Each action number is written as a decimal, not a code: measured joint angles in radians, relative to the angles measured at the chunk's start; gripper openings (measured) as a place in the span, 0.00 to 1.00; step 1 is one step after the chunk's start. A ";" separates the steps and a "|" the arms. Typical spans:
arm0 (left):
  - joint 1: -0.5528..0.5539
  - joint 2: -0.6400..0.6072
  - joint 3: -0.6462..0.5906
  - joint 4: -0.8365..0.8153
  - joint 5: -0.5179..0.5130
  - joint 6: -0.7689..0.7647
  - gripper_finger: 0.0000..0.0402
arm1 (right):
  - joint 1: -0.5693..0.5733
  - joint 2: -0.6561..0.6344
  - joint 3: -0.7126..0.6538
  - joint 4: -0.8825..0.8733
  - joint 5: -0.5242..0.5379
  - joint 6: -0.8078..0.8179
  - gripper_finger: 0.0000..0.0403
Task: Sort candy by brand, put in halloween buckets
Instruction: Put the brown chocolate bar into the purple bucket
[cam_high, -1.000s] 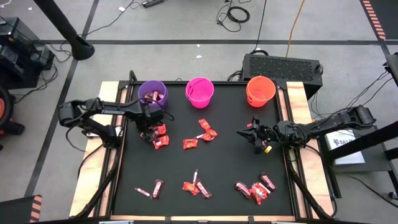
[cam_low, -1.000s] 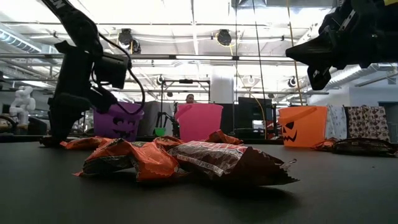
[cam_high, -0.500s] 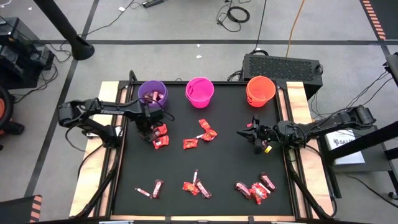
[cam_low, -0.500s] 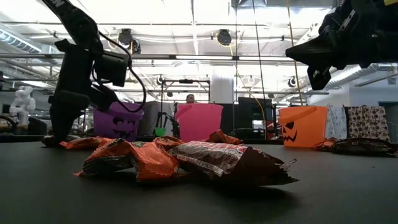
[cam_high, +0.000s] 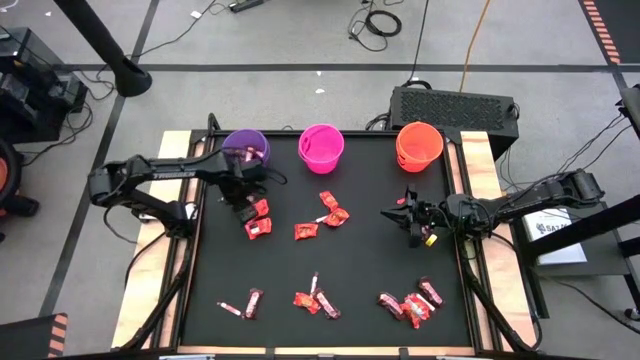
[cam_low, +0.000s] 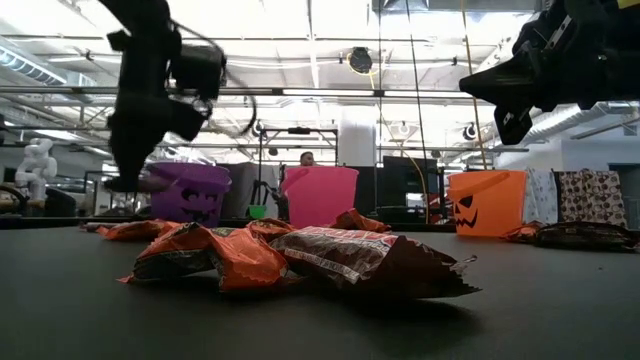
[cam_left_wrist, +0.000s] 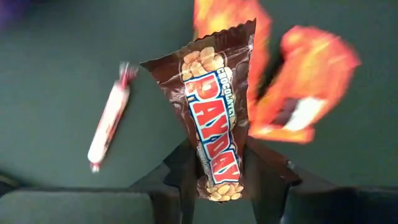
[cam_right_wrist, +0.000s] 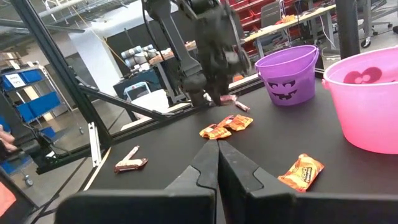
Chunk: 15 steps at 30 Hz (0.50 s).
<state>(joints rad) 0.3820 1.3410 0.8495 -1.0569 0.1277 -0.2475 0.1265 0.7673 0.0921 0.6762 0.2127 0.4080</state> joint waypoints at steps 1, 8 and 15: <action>-0.001 -0.009 0.022 0.000 0.000 0.001 0.28 | 0.000 0.000 0.000 0.000 0.000 0.000 0.00; -0.003 -0.069 0.130 0.011 -0.123 0.073 0.28 | 0.000 0.000 0.000 0.000 0.000 0.000 0.00; 0.041 -0.071 0.133 0.126 -0.489 0.158 0.28 | 0.000 0.000 0.000 0.000 0.000 0.000 0.00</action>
<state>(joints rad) 0.4227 1.2698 0.9821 -0.9309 -0.3616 -0.0898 0.1261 0.7670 0.0921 0.6762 0.2127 0.4079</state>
